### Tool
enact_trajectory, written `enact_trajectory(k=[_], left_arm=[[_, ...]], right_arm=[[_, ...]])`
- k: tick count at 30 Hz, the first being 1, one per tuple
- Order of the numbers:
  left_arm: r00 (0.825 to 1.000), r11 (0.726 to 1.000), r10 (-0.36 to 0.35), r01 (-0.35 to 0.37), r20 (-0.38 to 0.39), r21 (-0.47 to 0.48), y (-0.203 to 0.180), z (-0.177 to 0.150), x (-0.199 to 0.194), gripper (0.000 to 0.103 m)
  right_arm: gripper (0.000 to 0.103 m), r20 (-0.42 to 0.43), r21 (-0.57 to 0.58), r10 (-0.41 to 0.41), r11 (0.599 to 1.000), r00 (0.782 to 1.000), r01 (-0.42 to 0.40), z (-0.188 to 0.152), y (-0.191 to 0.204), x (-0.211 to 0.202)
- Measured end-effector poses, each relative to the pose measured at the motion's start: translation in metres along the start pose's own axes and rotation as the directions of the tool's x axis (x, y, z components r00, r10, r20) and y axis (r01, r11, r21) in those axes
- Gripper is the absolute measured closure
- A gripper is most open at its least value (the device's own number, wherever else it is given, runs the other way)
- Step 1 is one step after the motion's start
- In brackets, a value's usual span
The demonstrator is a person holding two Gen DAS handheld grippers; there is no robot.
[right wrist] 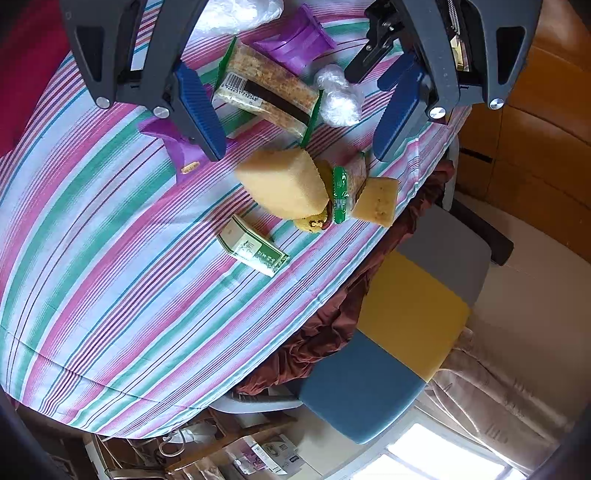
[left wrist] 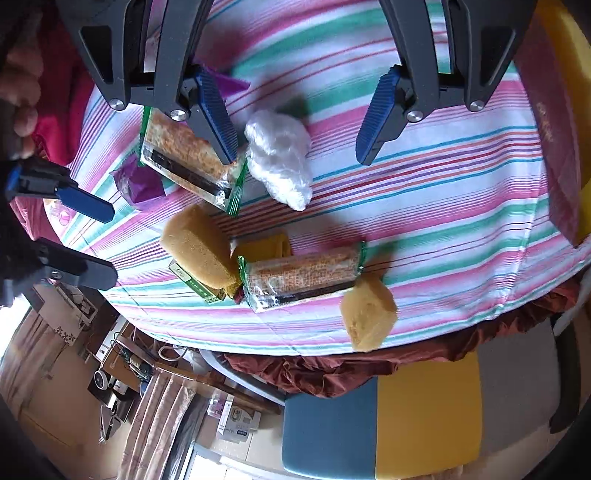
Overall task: Organize objects
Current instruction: 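Move both tools back toward the remaining items on the table, then grasp the plastic-wrapped bundle with the left tool while the right tool grasps a purple packet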
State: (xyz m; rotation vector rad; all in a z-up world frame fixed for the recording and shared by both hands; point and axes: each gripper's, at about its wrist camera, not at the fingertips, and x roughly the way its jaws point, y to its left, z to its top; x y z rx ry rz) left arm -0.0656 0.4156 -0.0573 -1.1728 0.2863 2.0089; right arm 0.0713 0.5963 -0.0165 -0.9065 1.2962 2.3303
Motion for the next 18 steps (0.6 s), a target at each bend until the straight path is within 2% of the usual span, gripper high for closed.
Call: enact_trajectory(k=[3, 4, 6, 11, 18], left_arm=[[1.000, 1.000, -0.003, 0.003, -0.023, 0.002, -0.001, 0.003, 0.016, 0.042], [0.999, 1.000, -0.006, 0.006, -0.032, 0.002, -0.001, 0.004, 0.023, 0.052], [0.998, 1.000, -0.021, 0.021, -0.054, -0.007, 0.002, 0.004, 0.034, 0.065], [0.999, 0.999, -0.034, 0.034, 0.010, 0.001, 0.008, -0.008, 0.027, 0.067], [0.999, 1.000, 0.000, 0.000, 0.047, -0.003, 0.018, -0.045, 0.001, 0.067]], right_arm=[[0.020, -0.012, 0.000, 0.001, 1.000, 1.000, -0.001, 0.000, 0.000, 0.002], [0.020, -0.016, -0.001, 0.001, 1.000, 1.000, -0.001, 0.000, 0.000, 0.003], [0.020, -0.019, -0.004, 0.000, 1.000, 1.000, 0.000, -0.001, 0.000, 0.004], [0.020, -0.024, -0.007, -0.007, 1.000, 1.000, 0.007, -0.001, 0.000, 0.005], [0.020, -0.030, -0.013, -0.021, 1.000, 0.999, 0.021, -0.001, 0.001, 0.006]])
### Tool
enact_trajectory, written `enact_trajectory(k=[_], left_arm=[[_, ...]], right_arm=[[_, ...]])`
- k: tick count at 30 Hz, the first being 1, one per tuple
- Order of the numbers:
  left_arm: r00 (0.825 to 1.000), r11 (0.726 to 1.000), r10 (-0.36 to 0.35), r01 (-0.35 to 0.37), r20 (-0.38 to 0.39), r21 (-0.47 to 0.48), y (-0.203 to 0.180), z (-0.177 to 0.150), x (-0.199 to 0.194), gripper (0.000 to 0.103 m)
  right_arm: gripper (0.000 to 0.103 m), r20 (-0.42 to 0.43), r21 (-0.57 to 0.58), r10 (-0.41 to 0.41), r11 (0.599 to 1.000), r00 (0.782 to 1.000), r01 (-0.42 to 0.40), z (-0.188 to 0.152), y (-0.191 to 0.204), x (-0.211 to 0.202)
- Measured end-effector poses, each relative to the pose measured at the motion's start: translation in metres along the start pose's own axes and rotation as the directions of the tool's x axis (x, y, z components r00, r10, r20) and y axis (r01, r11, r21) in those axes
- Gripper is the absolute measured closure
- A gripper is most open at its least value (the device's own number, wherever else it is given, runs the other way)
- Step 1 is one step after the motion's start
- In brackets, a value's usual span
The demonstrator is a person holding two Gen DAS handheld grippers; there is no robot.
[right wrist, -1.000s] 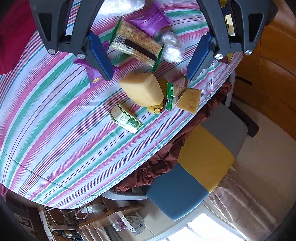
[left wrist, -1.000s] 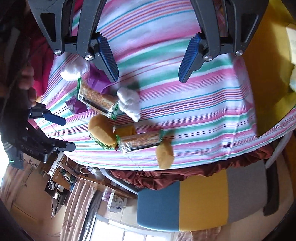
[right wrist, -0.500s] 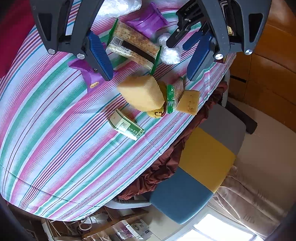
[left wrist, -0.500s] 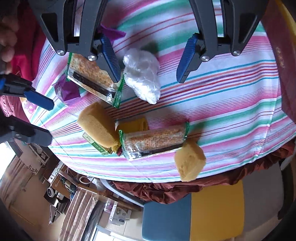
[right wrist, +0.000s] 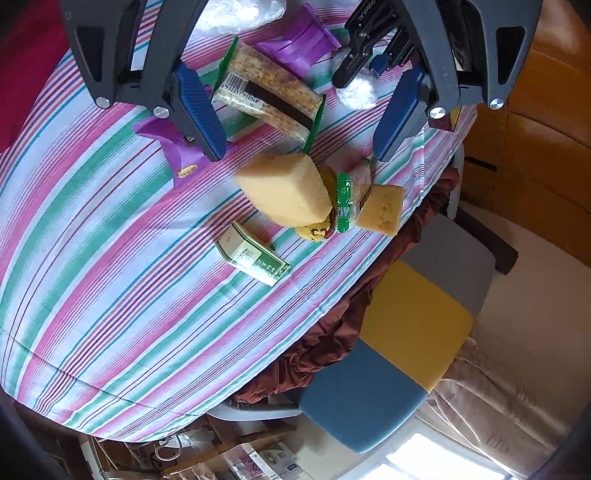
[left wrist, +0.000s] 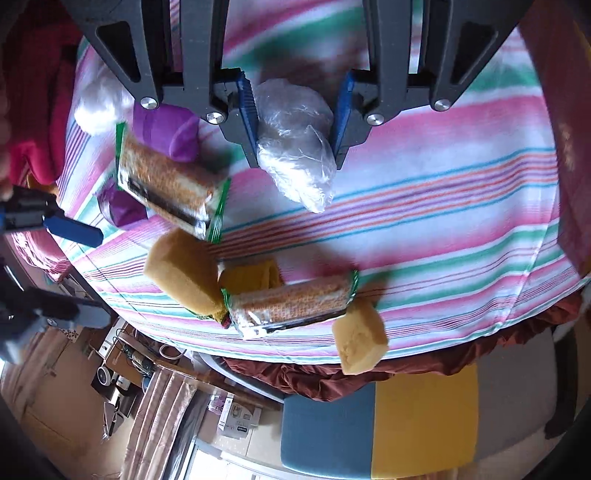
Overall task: Organize objects
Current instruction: 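Grasp the plastic-wrapped bundle with the left tool while the right tool grasps a purple packet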
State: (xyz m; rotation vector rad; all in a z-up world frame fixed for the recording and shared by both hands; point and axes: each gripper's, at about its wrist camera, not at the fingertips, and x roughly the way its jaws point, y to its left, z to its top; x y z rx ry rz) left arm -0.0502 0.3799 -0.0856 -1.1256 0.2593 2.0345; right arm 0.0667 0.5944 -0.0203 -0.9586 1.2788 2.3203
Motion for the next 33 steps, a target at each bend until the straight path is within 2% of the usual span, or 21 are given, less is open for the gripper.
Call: enact_trajectory(k=[6, 12, 16, 18, 22, 24, 28, 33], left_arm=[[0.999, 0.999, 0.040, -0.041, 0.016, 0.029, 0.000, -0.038, -0.029, 0.067], [0.997, 0.994, 0.066, -0.069, 0.039, 0.088, 0.000, -0.060, -0.042, 0.067], [0.998, 0.995, 0.055, -0.058, 0.044, 0.079, 0.003, -0.060, -0.042, 0.067], [0.997, 0.994, 0.058, -0.062, 0.051, 0.090, 0.002, -0.061, -0.042, 0.067], [0.996, 0.993, 0.055, -0.062, 0.067, 0.096, 0.003, -0.064, -0.044, 0.067], [0.995, 0.993, 0.054, -0.061, 0.078, 0.100, 0.004, -0.065, -0.044, 0.067], [0.995, 0.993, 0.053, -0.062, 0.084, 0.101, 0.004, -0.065, -0.044, 0.067], [0.995, 0.993, 0.046, -0.055, 0.093, 0.100, 0.005, -0.067, -0.046, 0.067]], right_arm=[[0.020, -0.015, -0.015, 0.001, 1.000, 1.000, -0.001, -0.001, 0.002, 0.003], [0.022, -0.125, -0.101, 0.039, 0.994, 0.991, -0.052, -0.010, 0.020, 0.019], [0.035, -0.257, -0.187, 0.068, 0.975, 0.964, -0.119, -0.025, 0.038, 0.034], [0.036, -0.318, -0.211, 0.075, 0.966, 0.945, -0.148, -0.032, 0.044, 0.040], [0.039, -0.380, -0.250, 0.058, 0.954, 0.923, -0.162, -0.043, 0.051, 0.049], [0.039, -0.376, -0.266, 0.018, 0.956, 0.927, -0.127, -0.045, 0.051, 0.050], [0.040, -0.364, -0.244, 0.049, 0.959, 0.930, -0.145, -0.043, 0.048, 0.047], [0.040, -0.380, -0.248, 0.038, 0.958, 0.924, -0.141, -0.043, 0.050, 0.050]])
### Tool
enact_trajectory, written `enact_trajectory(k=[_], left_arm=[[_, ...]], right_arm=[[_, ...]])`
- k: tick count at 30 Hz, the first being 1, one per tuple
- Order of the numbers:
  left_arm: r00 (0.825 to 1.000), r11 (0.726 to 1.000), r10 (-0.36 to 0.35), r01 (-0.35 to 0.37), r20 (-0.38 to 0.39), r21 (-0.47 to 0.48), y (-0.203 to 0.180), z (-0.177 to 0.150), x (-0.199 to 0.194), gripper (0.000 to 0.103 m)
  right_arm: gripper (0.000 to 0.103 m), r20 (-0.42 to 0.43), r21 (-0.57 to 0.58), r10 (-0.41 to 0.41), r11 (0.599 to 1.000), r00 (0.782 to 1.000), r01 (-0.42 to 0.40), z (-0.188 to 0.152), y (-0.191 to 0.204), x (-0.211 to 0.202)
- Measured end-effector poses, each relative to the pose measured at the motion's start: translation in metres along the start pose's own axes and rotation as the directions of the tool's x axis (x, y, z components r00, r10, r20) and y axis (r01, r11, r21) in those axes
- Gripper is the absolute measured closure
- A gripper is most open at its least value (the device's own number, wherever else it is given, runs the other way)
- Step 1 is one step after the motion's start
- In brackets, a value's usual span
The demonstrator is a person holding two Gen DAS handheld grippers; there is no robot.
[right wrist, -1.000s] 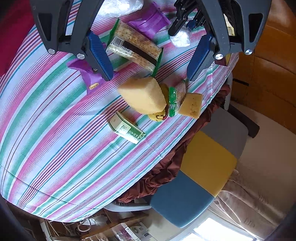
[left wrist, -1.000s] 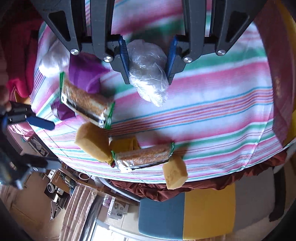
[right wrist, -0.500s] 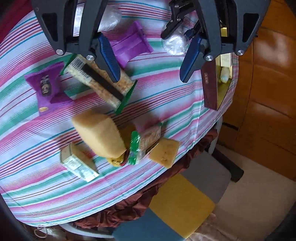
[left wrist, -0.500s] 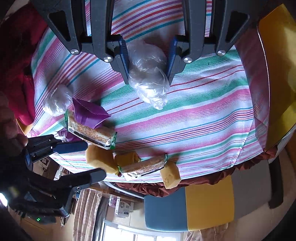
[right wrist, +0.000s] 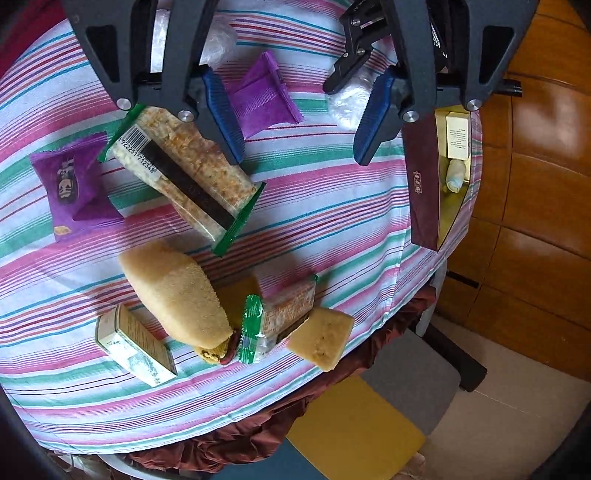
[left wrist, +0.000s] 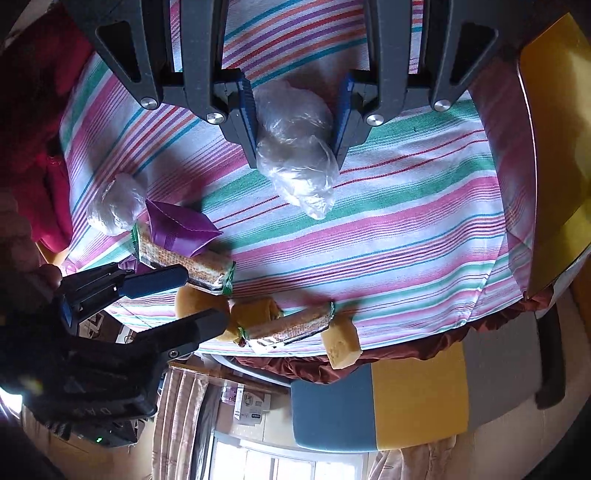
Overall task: Organize objects
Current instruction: 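Grasp the plastic-wrapped bundle with the left tool while the right tool grasps a purple packet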
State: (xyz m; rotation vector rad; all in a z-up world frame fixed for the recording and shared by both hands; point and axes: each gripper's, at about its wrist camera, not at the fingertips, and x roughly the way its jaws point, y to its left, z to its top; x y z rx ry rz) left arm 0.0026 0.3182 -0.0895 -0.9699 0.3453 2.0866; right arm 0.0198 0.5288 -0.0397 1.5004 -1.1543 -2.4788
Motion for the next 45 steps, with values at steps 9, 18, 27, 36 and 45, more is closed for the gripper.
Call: enact_trajectory(k=[9, 18, 27, 36, 45], left_arm=[[1.000, 1.000, -0.004, 0.004, 0.018, 0.013, 0.000, -0.001, -0.001, 0.067], [0.999, 0.999, -0.036, 0.036, 0.032, -0.011, 0.005, -0.002, -0.001, 0.067], [0.998, 0.999, -0.041, 0.041, 0.038, -0.013, 0.005, -0.004, -0.003, 0.066], [0.998, 0.999, -0.036, 0.037, 0.044, -0.010, 0.004, -0.004, -0.003, 0.065], [0.998, 0.999, -0.042, 0.042, 0.046, -0.018, 0.005, -0.003, -0.002, 0.065]], right_arm=[[0.040, -0.057, 0.068, -0.022, 0.997, 0.998, 0.026, -0.001, -0.010, -0.002], [0.040, -0.135, -0.012, -0.196, 0.981, 0.971, 0.196, -0.014, 0.017, -0.014], [0.040, -0.160, -0.069, -0.155, 0.987, 0.975, 0.145, 0.000, 0.017, 0.031], [0.038, -0.138, -0.040, -0.111, 0.994, 0.984, 0.106, 0.020, 0.002, 0.039], [0.029, -0.132, -0.085, -0.159, 0.985, 0.978, 0.148, 0.025, 0.016, 0.053]])
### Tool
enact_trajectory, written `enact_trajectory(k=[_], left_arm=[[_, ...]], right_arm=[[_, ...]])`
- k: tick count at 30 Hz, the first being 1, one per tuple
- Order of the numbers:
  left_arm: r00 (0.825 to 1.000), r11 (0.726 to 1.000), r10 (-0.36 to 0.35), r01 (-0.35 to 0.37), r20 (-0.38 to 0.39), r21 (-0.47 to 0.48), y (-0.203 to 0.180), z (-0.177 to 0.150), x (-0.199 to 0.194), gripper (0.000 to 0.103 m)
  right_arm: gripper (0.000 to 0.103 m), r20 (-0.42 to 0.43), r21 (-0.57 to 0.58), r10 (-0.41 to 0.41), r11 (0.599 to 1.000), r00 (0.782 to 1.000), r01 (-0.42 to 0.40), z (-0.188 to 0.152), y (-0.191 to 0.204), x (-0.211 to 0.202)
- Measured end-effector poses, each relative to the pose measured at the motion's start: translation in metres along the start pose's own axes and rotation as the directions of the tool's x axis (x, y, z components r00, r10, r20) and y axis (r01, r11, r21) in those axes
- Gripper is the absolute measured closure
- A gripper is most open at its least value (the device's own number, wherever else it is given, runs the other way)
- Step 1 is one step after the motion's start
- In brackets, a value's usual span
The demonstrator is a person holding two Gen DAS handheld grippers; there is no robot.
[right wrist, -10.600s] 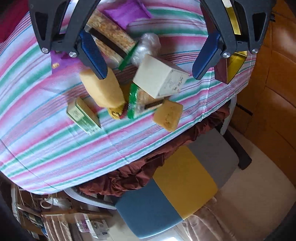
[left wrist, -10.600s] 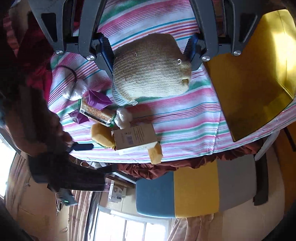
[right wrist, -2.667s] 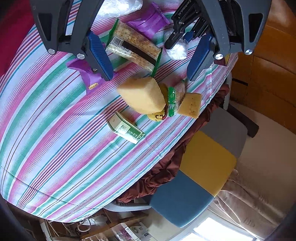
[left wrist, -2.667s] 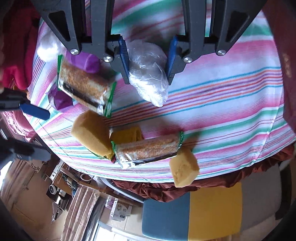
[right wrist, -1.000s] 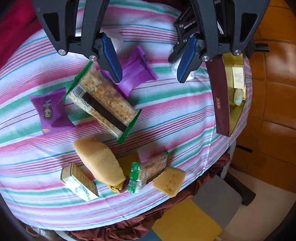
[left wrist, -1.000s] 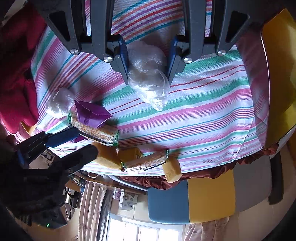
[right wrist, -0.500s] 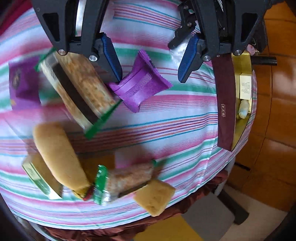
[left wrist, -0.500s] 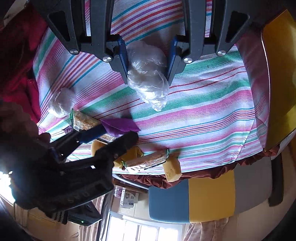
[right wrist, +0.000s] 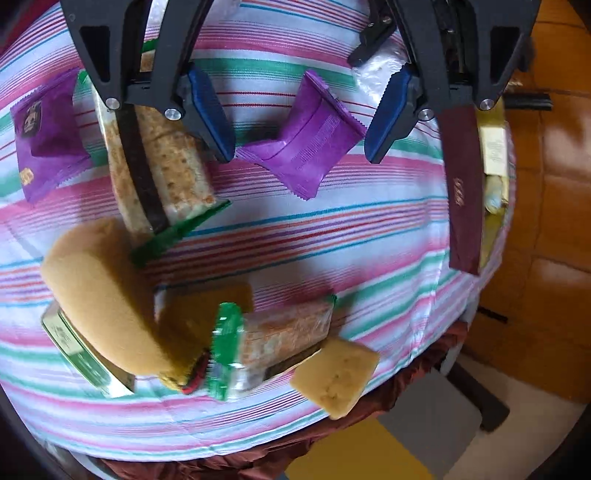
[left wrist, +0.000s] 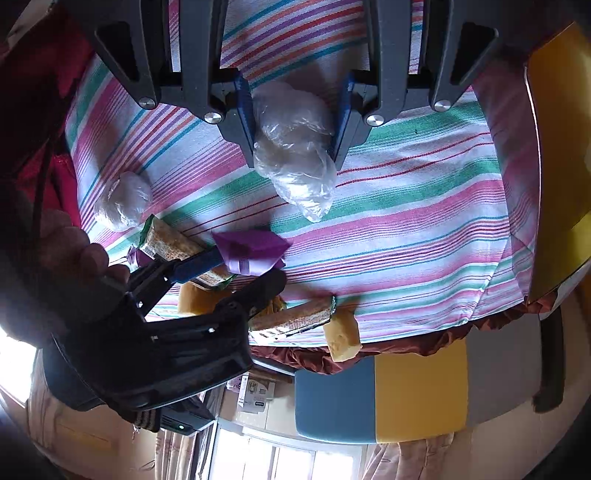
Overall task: Organize objects
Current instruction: 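Grasp the plastic-wrapped bundle with the left tool while the right tool grasps a purple packet, then lower the plastic-wrapped bundle into the gold box and open the left tool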
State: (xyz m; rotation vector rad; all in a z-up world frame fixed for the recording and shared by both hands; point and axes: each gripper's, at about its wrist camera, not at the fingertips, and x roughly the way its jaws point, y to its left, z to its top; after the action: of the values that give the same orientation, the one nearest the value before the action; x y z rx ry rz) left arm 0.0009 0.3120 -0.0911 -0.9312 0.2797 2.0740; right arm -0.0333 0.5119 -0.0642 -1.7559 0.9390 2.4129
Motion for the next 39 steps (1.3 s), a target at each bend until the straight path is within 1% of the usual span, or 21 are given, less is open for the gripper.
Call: enact_trajectory(k=[2, 3, 4, 5, 6, 7, 9, 12, 17, 21, 27, 30, 33, 35, 39], left_arm=[[1.000, 1.000, 0.004, -0.004, 0.001, 0.004, 0.000, 0.000, 0.000, 0.065], [1.000, 1.000, 0.006, -0.006, 0.001, 0.006, 0.000, 0.000, 0.000, 0.065], [1.000, 1.000, 0.007, -0.007, 0.000, 0.007, 0.000, 0.000, 0.000, 0.065], [1.000, 1.000, 0.007, -0.007, 0.000, 0.007, 0.000, 0.000, 0.001, 0.065], [1.000, 1.000, 0.008, -0.008, 0.000, 0.008, 0.000, -0.001, 0.000, 0.065], [1.000, 1.000, 0.010, -0.010, -0.001, 0.009, -0.001, 0.000, 0.000, 0.065], [1.000, 1.000, 0.015, -0.015, -0.003, 0.013, -0.002, 0.000, 0.001, 0.065], [0.999, 1.000, 0.029, -0.028, -0.014, 0.013, -0.005, 0.001, 0.001, 0.065], [0.996, 0.998, 0.070, -0.070, -0.059, 0.007, -0.010, 0.007, 0.000, 0.067], [0.993, 0.996, 0.080, -0.082, -0.087, -0.023, -0.006, 0.010, -0.007, 0.068], [0.994, 0.995, 0.094, -0.096, -0.050, -0.032, -0.009, 0.018, -0.036, 0.068], [0.995, 0.994, 0.100, -0.101, -0.012, -0.043, -0.007, 0.027, -0.055, 0.068], [0.991, 0.991, 0.128, -0.127, 0.026, -0.049, -0.003, 0.033, -0.074, 0.068], [0.989, 0.988, 0.145, -0.143, 0.032, -0.065, 0.003, 0.034, -0.084, 0.068], [0.978, 0.976, 0.204, -0.199, 0.047, -0.091, 0.019, 0.034, -0.101, 0.068]], right_arm=[[0.029, 0.007, -0.029, -0.026, 0.999, 1.000, 0.026, 0.000, 0.007, 0.004], [0.031, 0.010, -0.043, -0.041, 0.998, 0.999, 0.042, -0.001, 0.010, 0.006], [0.041, 0.022, -0.072, -0.070, 0.995, 0.997, 0.071, -0.002, 0.014, 0.009], [0.044, 0.035, -0.107, -0.102, 0.989, 0.994, 0.106, -0.002, 0.017, 0.010], [0.046, 0.038, -0.129, -0.118, 0.984, 0.992, 0.122, -0.003, 0.019, 0.012], [0.051, 0.043, -0.150, -0.140, 0.978, 0.989, 0.145, -0.004, 0.021, 0.013], [0.053, 0.052, -0.182, -0.167, 0.968, 0.985, 0.173, -0.005, 0.024, 0.016], [0.053, 0.055, -0.190, -0.174, 0.965, 0.983, 0.181, -0.004, 0.024, 0.017], [0.053, 0.053, -0.186, -0.167, 0.967, 0.985, 0.174, -0.004, 0.023, 0.017], [0.053, 0.056, -0.193, -0.170, 0.965, 0.984, 0.178, -0.005, 0.025, 0.018], [0.052, 0.068, -0.234, -0.202, 0.949, 0.977, 0.213, -0.009, 0.029, 0.018], [0.052, 0.078, -0.263, -0.224, 0.935, 0.971, 0.237, -0.011, 0.033, 0.020], [0.051, 0.087, -0.286, -0.243, 0.923, 0.966, 0.258, -0.012, 0.035, 0.021], [0.051, 0.089, -0.291, -0.248, 0.920, 0.965, 0.264, -0.013, 0.035, 0.022], [0.051, 0.103, -0.319, -0.275, 0.901, 0.956, 0.294, -0.014, 0.040, 0.025]])
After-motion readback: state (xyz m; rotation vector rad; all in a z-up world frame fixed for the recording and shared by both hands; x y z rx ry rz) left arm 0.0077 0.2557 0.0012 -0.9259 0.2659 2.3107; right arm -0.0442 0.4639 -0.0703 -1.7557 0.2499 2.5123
